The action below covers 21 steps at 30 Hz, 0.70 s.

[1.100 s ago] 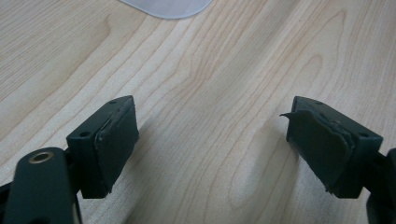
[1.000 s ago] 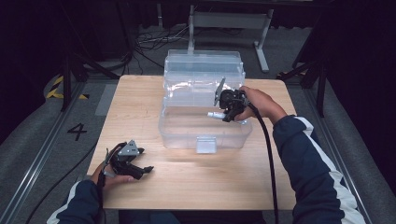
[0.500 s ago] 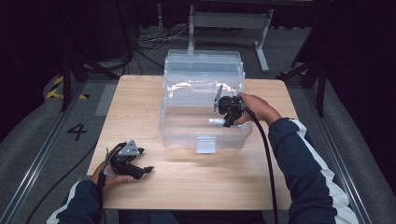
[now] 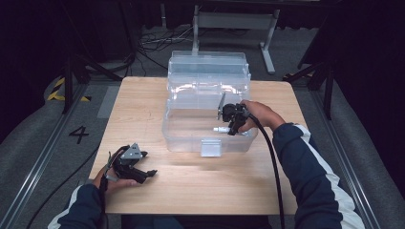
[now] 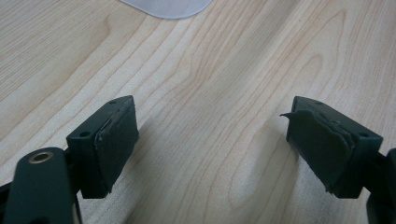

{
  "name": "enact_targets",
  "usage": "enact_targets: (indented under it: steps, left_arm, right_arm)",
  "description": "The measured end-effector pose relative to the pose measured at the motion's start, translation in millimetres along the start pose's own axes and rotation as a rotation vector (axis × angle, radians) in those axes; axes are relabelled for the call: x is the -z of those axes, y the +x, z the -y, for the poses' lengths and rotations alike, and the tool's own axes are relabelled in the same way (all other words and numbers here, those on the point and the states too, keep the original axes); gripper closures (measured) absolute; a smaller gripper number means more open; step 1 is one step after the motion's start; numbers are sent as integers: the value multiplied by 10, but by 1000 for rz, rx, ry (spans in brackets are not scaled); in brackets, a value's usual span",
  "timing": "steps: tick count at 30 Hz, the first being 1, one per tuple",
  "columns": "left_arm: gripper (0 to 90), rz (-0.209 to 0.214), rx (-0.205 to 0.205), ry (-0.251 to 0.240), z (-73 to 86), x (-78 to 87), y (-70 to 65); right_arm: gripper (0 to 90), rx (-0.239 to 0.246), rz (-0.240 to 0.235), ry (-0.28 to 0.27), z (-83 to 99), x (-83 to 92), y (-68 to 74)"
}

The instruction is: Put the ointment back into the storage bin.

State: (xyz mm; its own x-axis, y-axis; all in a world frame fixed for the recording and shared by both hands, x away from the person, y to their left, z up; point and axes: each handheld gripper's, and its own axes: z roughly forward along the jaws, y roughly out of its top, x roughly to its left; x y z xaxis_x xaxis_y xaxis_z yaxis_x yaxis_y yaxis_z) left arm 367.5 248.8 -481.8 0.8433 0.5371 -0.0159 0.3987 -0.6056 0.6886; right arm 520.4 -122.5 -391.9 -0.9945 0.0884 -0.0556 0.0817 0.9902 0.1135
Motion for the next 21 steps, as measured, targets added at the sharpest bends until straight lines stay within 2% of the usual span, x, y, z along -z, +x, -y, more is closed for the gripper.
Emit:
enact_targets:
  steps: [9,21]
  left_arm:
    - [168,2,-3,0,-1,-1,4]
    - [168,2,-3,0,-1,-1,3]
  right_arm:
    - [716,11,-5,21,-6,-89,1]
    - [714,17,-22,3,-35,-143,25]
